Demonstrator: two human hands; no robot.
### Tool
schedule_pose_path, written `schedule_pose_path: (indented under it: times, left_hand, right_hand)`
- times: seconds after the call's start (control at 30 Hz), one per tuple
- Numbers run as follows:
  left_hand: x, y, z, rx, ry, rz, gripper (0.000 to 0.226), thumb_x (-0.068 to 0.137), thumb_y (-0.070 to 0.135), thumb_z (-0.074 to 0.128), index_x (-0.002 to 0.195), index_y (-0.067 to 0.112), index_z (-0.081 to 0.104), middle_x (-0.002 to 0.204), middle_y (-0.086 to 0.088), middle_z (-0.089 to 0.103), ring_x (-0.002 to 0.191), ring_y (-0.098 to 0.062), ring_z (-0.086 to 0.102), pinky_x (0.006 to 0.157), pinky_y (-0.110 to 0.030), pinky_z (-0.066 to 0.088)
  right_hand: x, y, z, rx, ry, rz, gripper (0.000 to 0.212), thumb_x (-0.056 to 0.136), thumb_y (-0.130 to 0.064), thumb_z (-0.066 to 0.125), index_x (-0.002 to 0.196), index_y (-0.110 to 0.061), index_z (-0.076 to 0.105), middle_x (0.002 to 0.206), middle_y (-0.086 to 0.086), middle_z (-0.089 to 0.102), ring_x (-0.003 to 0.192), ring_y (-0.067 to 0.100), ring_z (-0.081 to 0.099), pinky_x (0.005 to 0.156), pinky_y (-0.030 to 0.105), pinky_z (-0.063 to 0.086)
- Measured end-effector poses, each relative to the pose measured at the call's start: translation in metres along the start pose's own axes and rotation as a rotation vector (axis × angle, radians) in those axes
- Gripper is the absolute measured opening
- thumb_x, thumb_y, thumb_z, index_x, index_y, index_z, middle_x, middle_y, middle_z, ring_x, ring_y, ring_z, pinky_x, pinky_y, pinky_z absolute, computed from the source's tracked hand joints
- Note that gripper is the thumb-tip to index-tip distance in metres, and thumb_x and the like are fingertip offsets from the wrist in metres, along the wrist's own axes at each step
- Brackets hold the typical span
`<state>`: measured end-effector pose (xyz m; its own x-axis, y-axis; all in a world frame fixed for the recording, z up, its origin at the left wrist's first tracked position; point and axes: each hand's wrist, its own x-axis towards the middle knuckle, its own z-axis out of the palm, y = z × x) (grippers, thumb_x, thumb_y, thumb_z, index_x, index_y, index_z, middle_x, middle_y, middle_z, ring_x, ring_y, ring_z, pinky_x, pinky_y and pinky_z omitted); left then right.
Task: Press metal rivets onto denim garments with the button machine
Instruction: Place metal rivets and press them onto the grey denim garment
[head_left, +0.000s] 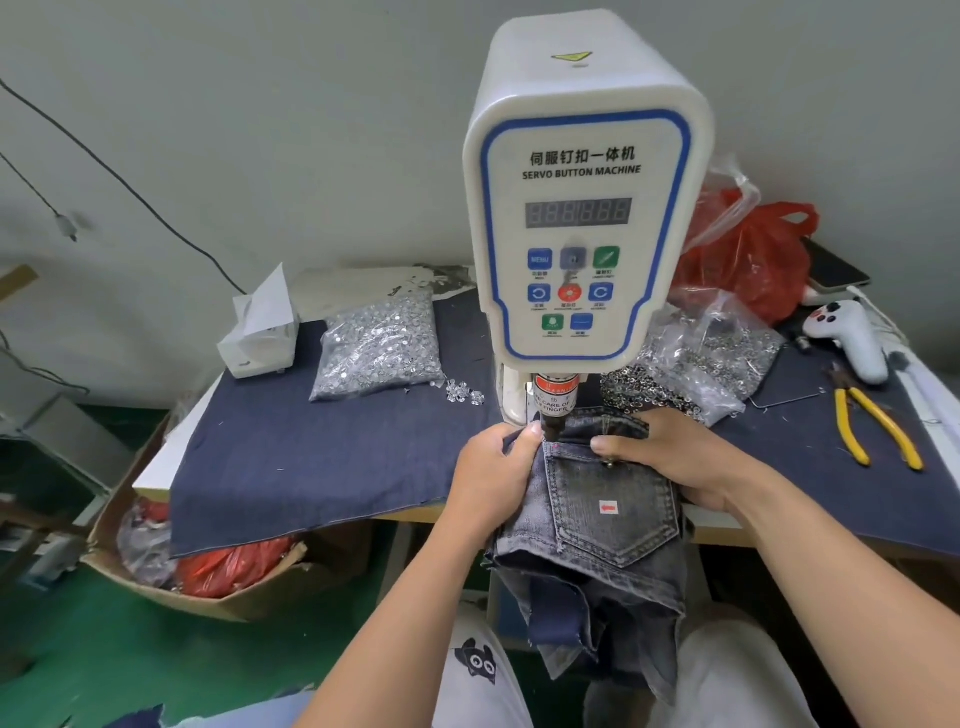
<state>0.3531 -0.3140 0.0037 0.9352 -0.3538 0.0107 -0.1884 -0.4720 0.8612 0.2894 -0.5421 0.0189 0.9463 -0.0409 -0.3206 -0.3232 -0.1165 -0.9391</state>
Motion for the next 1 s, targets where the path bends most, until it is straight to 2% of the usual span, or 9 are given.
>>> schedule_pose_path:
  times: [0.1,0.23,0.33,0.4,0.47,0.6,0.83,1.0]
  left_hand:
    - [0.001,-0.001,0.000,0.050,0.018,0.013,0.031,0.105,0.040,0.058,0.076,0.030,0.060,0.071,0.014,0.060,0.070,0.006,0.056,0.058,-0.012,0.035]
    - [0.004,-0.001,-0.004,0.163,0.052,0.035,0.042,0.104,0.045,0.058,0.067,0.030,0.045,0.063,0.012,0.049,0.066,0.010,0.053,0.057,-0.015,0.035]
    - [0.007,-0.005,-0.007,0.186,0.045,0.032,0.044,0.103,0.049,0.057,0.068,0.024,0.046,0.063,0.010,0.047,0.063,0.003,0.051,0.057,-0.017,0.036]
    - [0.010,-0.010,-0.010,0.166,0.026,0.013,0.049,0.102,0.053,0.057,0.074,0.014,0.053,0.065,0.008,0.050,0.060,-0.005,0.047,0.058,-0.016,0.037]
    - [0.012,-0.013,-0.011,0.153,0.003,0.009,0.052,0.102,0.055,0.057,0.082,0.007,0.061,0.069,0.005,0.054,0.063,-0.007,0.047,0.059,-0.015,0.038]
    - [0.013,-0.014,-0.010,0.150,0.006,0.001,0.053,0.103,0.055,0.056,0.082,0.007,0.059,0.069,0.005,0.053,0.064,-0.009,0.046,0.058,-0.018,0.037]
    - [0.014,-0.013,-0.010,0.164,0.002,0.006,0.048,0.103,0.054,0.057,0.077,0.013,0.053,0.069,0.004,0.051,0.063,-0.010,0.045,0.059,-0.015,0.037]
    - [0.015,-0.016,-0.009,0.144,0.012,0.000,0.053,0.104,0.053,0.057,0.086,0.003,0.060,0.072,0.001,0.055,0.066,-0.012,0.047,0.059,-0.019,0.037]
  right_hand:
    - [0.000,0.005,-0.001,0.040,0.001,-0.013,0.036,0.082,-0.030,0.086,0.110,-0.011,0.076,0.109,0.012,0.078,0.104,0.029,0.075,0.094,0.046,0.060]
    - [0.003,0.009,0.001,0.069,0.005,-0.029,0.048,0.066,-0.043,0.091,0.103,-0.015,0.079,0.108,0.013,0.078,0.102,0.028,0.075,0.082,0.035,0.061]
    - [0.005,0.012,0.000,0.079,0.010,-0.041,0.052,0.064,-0.044,0.091,0.104,-0.014,0.079,0.108,0.013,0.078,0.102,0.029,0.075,0.082,0.036,0.060]
    - [0.005,0.012,-0.001,0.079,0.007,-0.038,0.056,0.063,-0.044,0.092,0.107,-0.012,0.078,0.109,0.014,0.078,0.103,0.029,0.075,0.085,0.039,0.060]
    - [0.006,0.013,-0.002,0.078,0.000,-0.033,0.058,0.064,-0.044,0.092,0.110,-0.011,0.077,0.110,0.014,0.078,0.104,0.030,0.075,0.087,0.040,0.060]
    - [0.005,0.011,-0.002,0.083,-0.014,-0.041,0.054,0.066,-0.043,0.091,0.109,-0.014,0.078,0.111,0.013,0.077,0.104,0.028,0.075,0.081,0.034,0.061]
    - [0.005,0.011,-0.001,0.083,-0.014,-0.043,0.049,0.068,-0.042,0.090,0.108,-0.016,0.078,0.111,0.012,0.078,0.104,0.028,0.075,0.082,0.034,0.061]
    - [0.005,0.010,-0.001,0.088,-0.016,-0.038,0.049,0.071,-0.038,0.088,0.112,-0.013,0.076,0.111,0.012,0.078,0.104,0.029,0.075,0.083,0.035,0.061]
